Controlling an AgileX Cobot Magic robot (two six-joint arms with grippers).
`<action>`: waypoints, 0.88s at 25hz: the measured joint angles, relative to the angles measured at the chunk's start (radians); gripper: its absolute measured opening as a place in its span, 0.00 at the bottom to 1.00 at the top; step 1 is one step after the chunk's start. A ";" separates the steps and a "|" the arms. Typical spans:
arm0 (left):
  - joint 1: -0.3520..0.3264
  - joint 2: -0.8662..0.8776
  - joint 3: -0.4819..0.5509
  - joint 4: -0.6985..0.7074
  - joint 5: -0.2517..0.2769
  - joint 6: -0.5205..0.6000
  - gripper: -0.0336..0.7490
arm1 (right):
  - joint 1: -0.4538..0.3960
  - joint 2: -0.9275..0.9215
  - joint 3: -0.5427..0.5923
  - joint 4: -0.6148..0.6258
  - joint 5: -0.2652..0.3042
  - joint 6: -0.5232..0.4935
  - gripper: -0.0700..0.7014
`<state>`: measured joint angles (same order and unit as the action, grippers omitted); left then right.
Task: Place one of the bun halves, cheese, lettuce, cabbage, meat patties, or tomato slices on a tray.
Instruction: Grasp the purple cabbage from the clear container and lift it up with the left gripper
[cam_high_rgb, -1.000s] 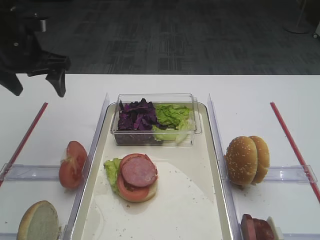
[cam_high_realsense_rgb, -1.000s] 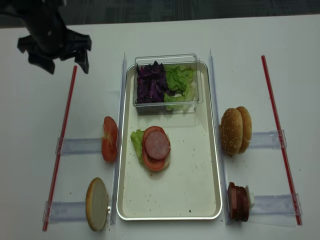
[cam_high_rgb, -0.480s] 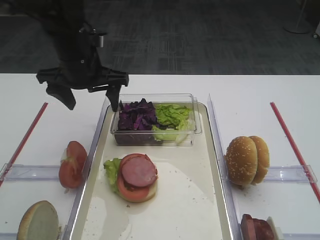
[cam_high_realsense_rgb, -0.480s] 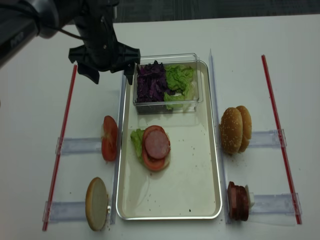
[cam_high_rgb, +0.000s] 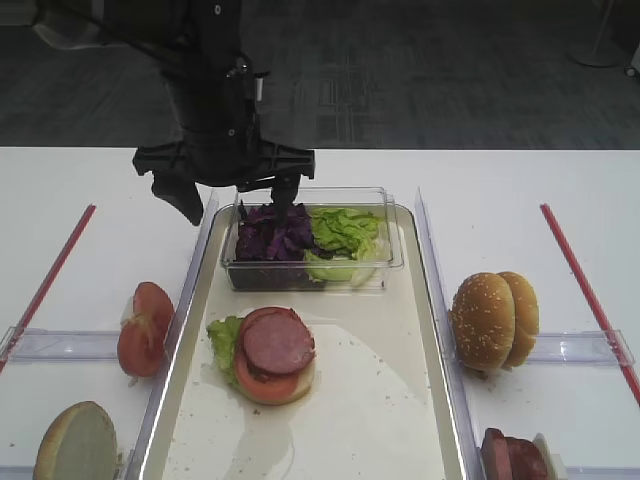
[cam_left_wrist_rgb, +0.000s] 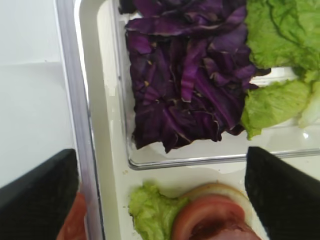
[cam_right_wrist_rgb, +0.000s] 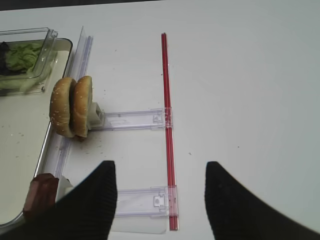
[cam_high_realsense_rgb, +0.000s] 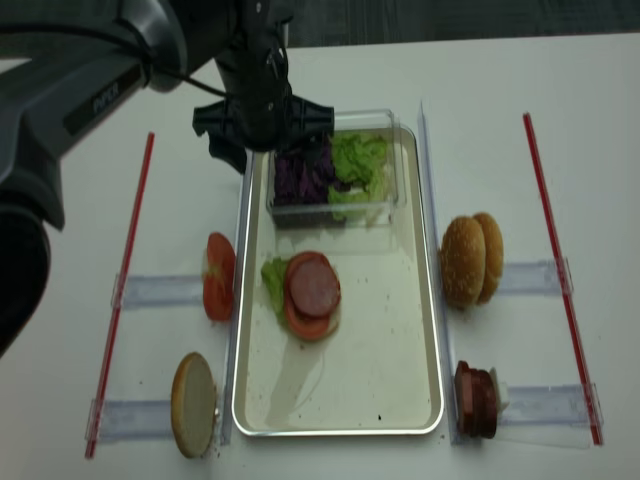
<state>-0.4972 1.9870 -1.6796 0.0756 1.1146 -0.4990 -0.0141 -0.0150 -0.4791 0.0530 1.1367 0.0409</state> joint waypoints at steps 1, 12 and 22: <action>-0.007 0.007 -0.004 0.000 0.000 -0.005 0.83 | 0.000 0.000 0.000 0.000 0.000 0.000 0.64; -0.039 0.090 -0.090 0.009 0.002 -0.034 0.81 | 0.000 0.000 0.000 0.000 0.000 0.000 0.64; -0.039 0.154 -0.149 0.024 0.002 -0.034 0.81 | 0.000 0.000 0.000 0.000 0.000 0.000 0.63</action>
<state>-0.5361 2.1408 -1.8282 0.1000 1.1166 -0.5330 -0.0141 -0.0150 -0.4791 0.0530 1.1367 0.0409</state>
